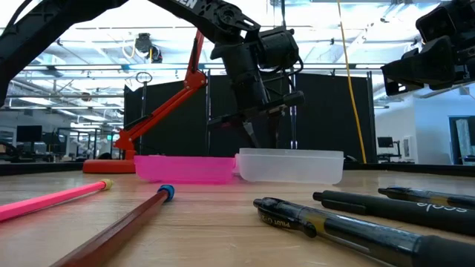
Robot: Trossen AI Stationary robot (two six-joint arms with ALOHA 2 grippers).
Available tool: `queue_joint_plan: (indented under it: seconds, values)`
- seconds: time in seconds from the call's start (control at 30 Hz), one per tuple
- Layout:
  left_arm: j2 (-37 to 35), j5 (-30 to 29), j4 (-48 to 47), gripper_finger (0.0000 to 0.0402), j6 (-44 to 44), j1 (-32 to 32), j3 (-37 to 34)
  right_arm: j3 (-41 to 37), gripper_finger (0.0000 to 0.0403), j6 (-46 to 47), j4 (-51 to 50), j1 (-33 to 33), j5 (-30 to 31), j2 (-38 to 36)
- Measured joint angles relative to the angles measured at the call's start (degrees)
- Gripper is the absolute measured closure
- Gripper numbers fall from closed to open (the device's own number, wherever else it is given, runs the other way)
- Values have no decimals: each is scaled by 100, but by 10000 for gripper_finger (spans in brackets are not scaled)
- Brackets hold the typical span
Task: Pick & place school supplies into a supply box
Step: Put the right black pen into the supply box
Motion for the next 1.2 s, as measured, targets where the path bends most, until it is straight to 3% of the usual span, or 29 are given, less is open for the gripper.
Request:
queue_joint_plan:
  seconds: [0.27, 0.5, 0.63, 0.8, 0.9, 1.2]
  values:
    - [-74, 265, 7, 256, 413, 5, 59, 0, 403, 47, 0, 0, -13, 0]
    - [-857, 849, -102, 255, 1221, 3, 133, 2, 403, 193, -26, -1, -22, 1]
    - [-1718, 154, -709, 271, 1822, -165, 136, 2, 403, 59, -23, 0, -19, -1]
    - [-2858, -874, -1447, 342, 2539, -445, 136, 1, 403, 17, 2, -2, -12, -1]
    - [-3347, -926, -1437, 389, 3404, -675, 136, 0, 403, 15, 84, -2, -5, 1]
    - [-4134, -1153, -1523, 395, 5381, -1071, 124, 2, 403, 205, 815, -2, -15, -1]
